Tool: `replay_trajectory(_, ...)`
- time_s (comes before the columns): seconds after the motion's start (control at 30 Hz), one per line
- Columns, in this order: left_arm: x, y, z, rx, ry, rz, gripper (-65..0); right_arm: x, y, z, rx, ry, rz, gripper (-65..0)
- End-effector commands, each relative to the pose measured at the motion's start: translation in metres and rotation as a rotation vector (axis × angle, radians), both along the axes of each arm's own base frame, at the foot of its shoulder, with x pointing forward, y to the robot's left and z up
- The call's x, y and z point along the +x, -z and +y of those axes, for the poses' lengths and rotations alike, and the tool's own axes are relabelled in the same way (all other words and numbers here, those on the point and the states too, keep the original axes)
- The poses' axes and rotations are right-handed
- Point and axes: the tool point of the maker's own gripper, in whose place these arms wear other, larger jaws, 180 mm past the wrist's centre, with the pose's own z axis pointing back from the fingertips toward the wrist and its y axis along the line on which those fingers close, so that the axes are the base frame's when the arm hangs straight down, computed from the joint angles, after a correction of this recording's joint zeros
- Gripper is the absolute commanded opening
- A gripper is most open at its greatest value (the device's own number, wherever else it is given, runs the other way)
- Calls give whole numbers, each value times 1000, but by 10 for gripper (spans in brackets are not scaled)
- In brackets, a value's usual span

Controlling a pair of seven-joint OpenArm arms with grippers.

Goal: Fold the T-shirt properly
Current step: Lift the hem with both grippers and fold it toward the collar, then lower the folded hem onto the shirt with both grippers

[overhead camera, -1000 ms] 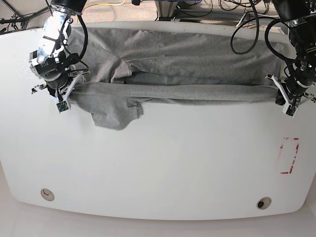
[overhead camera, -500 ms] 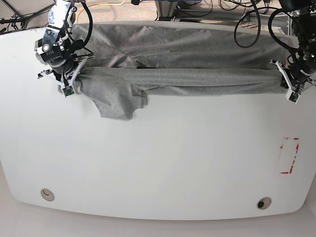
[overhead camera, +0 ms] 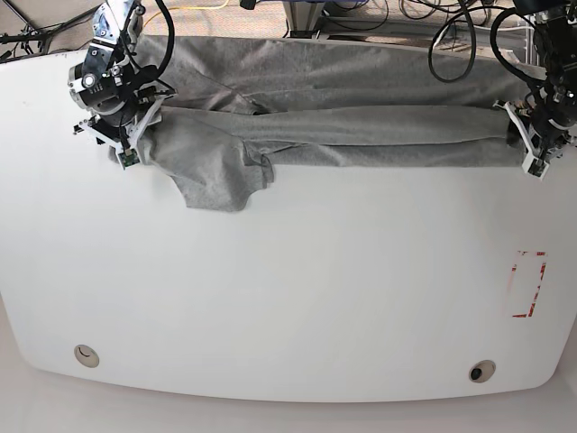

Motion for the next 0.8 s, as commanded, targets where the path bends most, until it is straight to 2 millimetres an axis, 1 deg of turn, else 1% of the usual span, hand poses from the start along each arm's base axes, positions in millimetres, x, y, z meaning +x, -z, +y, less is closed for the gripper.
replay_trajectory(0.0,5,-11,7,28,4,-17,-257,7,-12,-2,-15,-3,-44,-273)
replay_trajectory(0.07,5,-15,11,51,3,-4,-183,9,-19,2,-11,-1,-70,-262)
replay_trajectory(0.1,6,-20,14,70,9,-7,-169,9,-21,2,-11,3,-79,-263)
replay_trajectory(0.17,12,-33,16,98,28,-33,-167,11,-26,1,-5,23,-99,-265)
replay_trajectory(0.23,15,-41,12,111,42,-53,-165,12,-28,-2,-2,30,-109,-265)
replay_trajectory(0.3,18,-50,10,129,54,-72,-165,18,-34,-3,6,30,-134,-265)
replay_trajectory(0.43,24,-61,-1,135,71,-105,-165,29,-43,-4,55,73,-190,-265)
replay_trajectory(0.53,27,-61,-9,100,62,-127,-165,34,-43,0,86,74,-204,-265)
replay_trajectory(0.63,25,-54,-12,86,52,-116,-172,34,-36,4,115,75,-191,-284)
replay_trajectory(0.67,21,-47,-12,83,40,-97,-187,33,-33,5,121,73,-182,-309)
replay_trajectory(0.77,12,-29,-11,79,1,-52,-247,29,-22,8,124,66,-143,-415)
